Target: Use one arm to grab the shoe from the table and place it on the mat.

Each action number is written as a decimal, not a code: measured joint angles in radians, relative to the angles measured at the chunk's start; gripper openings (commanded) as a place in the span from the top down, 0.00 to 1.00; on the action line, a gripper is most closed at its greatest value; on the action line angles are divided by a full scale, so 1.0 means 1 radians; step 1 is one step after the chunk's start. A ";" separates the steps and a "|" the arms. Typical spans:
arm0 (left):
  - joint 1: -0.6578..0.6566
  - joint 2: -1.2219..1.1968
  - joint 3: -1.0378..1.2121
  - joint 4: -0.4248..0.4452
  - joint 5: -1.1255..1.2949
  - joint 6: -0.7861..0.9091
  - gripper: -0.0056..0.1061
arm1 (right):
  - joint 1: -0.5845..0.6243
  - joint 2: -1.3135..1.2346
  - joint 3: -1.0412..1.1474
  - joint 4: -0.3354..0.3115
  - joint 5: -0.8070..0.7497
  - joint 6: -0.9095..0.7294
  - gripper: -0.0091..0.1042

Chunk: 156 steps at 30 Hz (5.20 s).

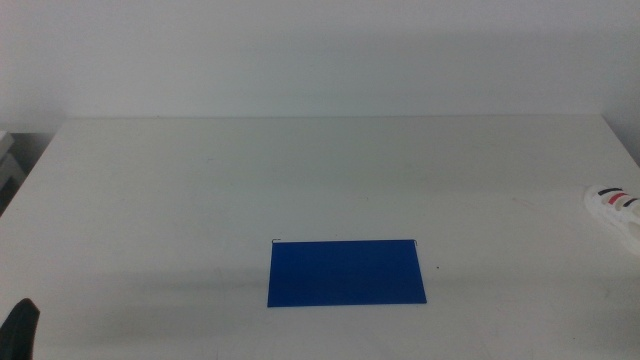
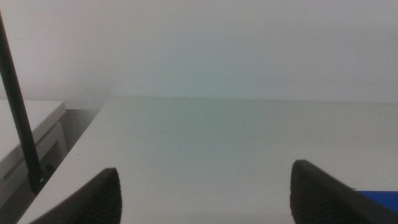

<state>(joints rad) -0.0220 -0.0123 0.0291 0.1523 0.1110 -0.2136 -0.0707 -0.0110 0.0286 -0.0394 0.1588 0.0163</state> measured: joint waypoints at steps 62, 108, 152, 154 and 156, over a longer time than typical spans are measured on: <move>0.000 0.000 0.000 0.000 0.000 0.000 0.12 | -0.140 1.878 -1.454 -0.061 0.709 -0.307 0.15; 0.000 0.000 0.000 0.000 0.000 0.000 0.12 | 0.160 1.878 -1.683 0.024 0.929 -0.137 0.95; 0.000 0.000 0.000 0.000 0.000 0.000 0.12 | 0.713 2.134 -1.839 0.162 0.997 -0.777 0.95; 0.000 0.000 0.000 0.000 0.000 0.000 0.12 | 0.714 2.134 -1.839 0.182 0.997 -0.843 0.95; 0.000 0.000 0.000 0.000 0.000 0.000 0.12 | 0.714 2.134 -1.839 0.191 0.997 -0.870 0.95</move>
<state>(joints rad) -0.0220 -0.0123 0.0291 0.1523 0.1110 -0.2133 0.6436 2.1231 -1.8102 0.1514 1.1554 -0.8538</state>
